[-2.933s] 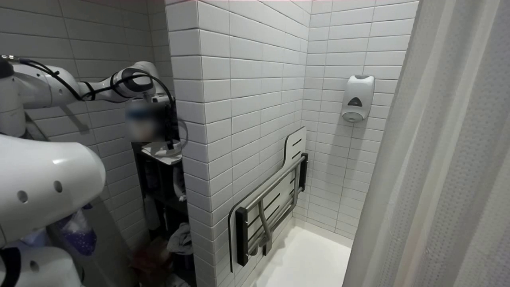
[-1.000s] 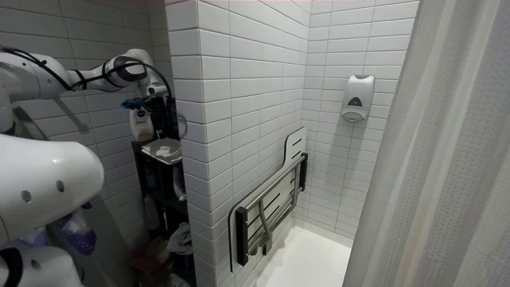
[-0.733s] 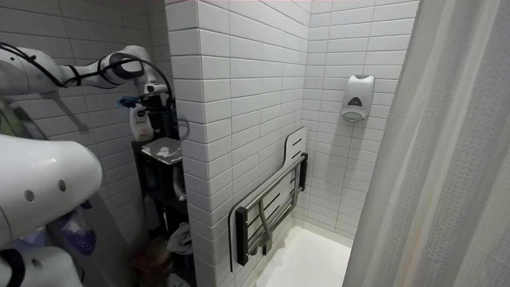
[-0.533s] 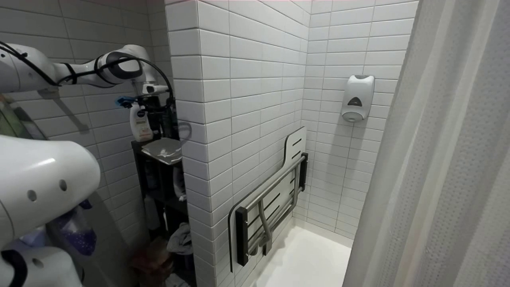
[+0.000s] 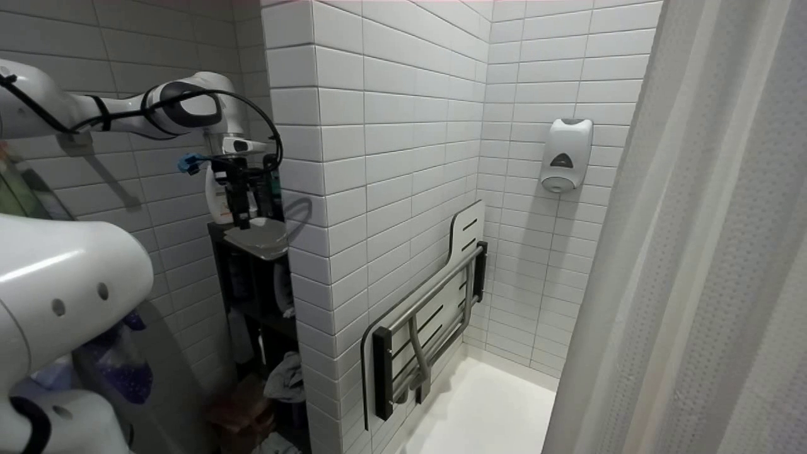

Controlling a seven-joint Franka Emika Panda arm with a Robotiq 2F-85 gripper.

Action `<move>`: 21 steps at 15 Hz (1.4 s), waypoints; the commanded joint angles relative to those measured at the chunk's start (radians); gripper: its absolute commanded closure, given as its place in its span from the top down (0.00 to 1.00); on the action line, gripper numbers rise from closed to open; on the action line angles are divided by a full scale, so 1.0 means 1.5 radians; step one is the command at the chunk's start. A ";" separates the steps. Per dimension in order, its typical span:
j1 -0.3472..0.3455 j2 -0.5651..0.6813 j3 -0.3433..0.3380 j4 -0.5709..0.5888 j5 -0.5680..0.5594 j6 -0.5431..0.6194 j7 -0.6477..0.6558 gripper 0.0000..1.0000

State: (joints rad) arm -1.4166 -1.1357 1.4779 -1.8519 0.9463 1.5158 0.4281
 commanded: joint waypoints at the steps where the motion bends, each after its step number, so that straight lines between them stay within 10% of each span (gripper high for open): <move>1: 0.044 0.034 -0.022 -0.058 -0.041 0.006 -0.074 1.00; 12: 0.150 0.127 -0.062 -0.180 -0.178 0.028 -0.201 1.00; 21: 0.337 0.249 -0.223 -0.361 -0.311 0.103 -0.181 1.00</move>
State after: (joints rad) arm -1.0309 -0.8803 1.2495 -2.3010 0.5521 1.6112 0.1235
